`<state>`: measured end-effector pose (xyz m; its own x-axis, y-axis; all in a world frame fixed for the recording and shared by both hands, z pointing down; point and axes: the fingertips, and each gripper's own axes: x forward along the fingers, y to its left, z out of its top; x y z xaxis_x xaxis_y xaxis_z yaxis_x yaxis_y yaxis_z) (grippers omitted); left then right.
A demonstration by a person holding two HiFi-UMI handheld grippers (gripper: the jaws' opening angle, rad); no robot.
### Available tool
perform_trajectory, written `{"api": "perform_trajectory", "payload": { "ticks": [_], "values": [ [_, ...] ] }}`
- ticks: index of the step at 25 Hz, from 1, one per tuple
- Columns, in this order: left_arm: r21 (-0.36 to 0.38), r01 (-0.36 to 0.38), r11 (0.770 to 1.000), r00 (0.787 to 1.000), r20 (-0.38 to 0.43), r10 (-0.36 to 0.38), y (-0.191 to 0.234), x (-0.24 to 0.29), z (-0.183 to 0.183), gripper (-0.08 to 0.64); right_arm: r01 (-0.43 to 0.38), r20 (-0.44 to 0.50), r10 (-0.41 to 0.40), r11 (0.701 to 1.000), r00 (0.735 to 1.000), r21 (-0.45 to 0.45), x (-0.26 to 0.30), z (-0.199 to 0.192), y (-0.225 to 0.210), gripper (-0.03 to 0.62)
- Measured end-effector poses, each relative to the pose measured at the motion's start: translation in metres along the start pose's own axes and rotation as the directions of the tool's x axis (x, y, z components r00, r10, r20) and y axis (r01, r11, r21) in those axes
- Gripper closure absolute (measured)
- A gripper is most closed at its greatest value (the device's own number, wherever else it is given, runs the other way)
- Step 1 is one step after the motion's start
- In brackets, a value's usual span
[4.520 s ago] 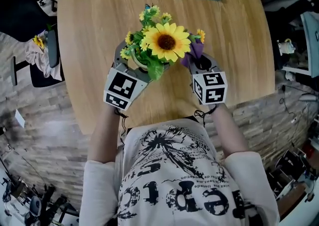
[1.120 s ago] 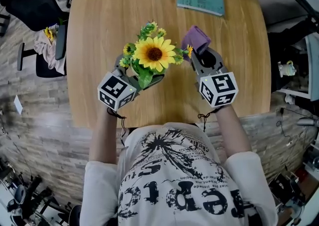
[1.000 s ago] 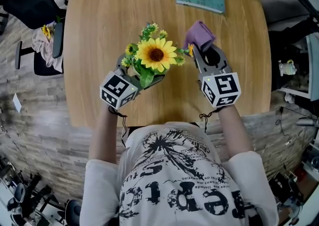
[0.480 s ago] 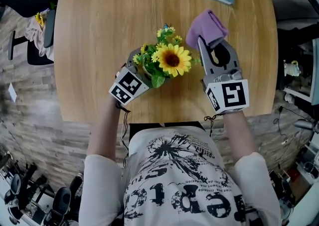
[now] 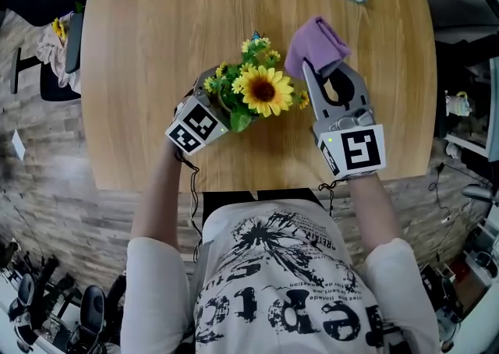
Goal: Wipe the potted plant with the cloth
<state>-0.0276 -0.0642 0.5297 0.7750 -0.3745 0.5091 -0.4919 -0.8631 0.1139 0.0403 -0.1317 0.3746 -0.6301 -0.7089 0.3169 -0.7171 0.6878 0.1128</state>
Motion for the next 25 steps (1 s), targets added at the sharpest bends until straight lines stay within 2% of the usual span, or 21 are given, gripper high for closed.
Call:
{"api": "perform_trajectory", "payload": {
  "ticks": [4,5,8,11,19,20,25],
  "values": [
    [-0.017,-0.012,1.0,1.0,-0.026,0.011,0.007,0.003,-0.008,0.002,-0.002,-0.016,0.002,1.0,1.0,-0.013,0.005,-0.003,0.002,0.518],
    [-0.03,-0.03,0.999,0.999,-0.015,0.029,0.009,0.001,-0.008,-0.03,-0.003,-0.025,0.002,1.0,1.0,-0.021,0.005,-0.004,0.003,0.518],
    [-0.065,-0.081,0.995,0.995,0.055,0.084,0.01,-0.013,0.006,-0.031,-0.001,-0.037,-0.001,0.999,0.999,-0.046,0.003,-0.004,0.007,0.518],
    [-0.059,-0.126,0.99,0.986,0.099,0.132,0.01,-0.03,0.025,-0.031,0.017,-0.025,-0.017,0.999,1.0,-0.036,-0.001,0.002,0.005,0.518],
    [-0.031,-0.263,0.964,0.938,0.227,0.263,0.01,-0.084,0.095,-0.029,0.06,0.015,-0.059,0.998,0.998,-0.016,-0.013,0.03,-0.006,0.517],
    [-0.041,-0.279,0.959,0.93,0.238,0.281,0.01,-0.09,0.103,-0.019,0.057,0.015,-0.057,0.998,0.998,-0.014,-0.015,0.033,-0.007,0.517],
    [-0.091,-0.348,0.933,0.893,0.269,0.36,0.004,-0.124,0.129,0.145,0.04,0.028,-0.039,0.999,0.999,-0.029,-0.027,0.048,-0.004,0.517]
  ]
}}
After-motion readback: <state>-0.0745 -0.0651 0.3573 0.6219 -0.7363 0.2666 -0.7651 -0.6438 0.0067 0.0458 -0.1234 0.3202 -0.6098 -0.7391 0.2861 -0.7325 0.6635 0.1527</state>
